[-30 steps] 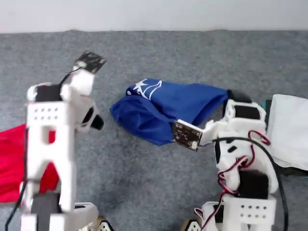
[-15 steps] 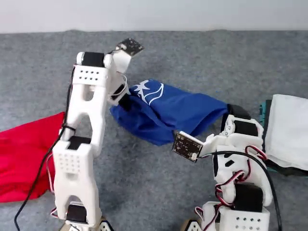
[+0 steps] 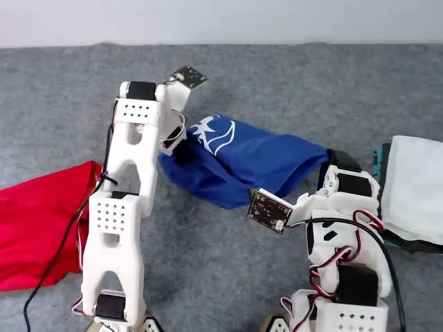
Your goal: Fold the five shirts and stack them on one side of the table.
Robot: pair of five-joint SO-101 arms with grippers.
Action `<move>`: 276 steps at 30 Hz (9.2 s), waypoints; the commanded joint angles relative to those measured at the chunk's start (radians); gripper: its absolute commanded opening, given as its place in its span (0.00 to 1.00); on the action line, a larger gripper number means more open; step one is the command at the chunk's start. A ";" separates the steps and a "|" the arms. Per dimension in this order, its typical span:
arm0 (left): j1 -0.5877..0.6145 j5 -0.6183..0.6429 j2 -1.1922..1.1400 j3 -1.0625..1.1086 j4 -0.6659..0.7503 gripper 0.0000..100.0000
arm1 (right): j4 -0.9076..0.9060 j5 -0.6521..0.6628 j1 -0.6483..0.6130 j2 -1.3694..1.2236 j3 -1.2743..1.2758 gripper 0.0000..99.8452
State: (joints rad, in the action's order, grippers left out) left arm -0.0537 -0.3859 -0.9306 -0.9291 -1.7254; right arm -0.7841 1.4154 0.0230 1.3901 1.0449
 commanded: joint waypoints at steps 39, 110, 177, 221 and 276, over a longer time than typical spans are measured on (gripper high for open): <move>0.201 -0.015 1.166 0.383 -0.026 0.01 | 0.159 -0.512 0.147 -0.364 -0.519 0.01; 0.203 -0.436 1.692 0.567 0.127 0.01 | -0.226 -0.351 0.139 -0.624 -1.427 0.01; 0.201 -0.598 0.910 0.941 0.295 0.01 | -0.321 -0.292 0.028 -1.288 -1.131 0.01; 0.241 -0.638 0.804 1.032 -0.031 0.01 | -1.010 -0.384 0.022 -0.814 -0.525 0.01; 0.058 -0.172 1.286 1.081 0.097 0.01 | -1.007 -0.582 0.515 -0.621 -0.724 0.01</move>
State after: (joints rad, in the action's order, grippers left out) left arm 0.1105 -0.6176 0.3383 0.1726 -1.6732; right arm -1.7538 0.8048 0.4404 0.7043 0.3560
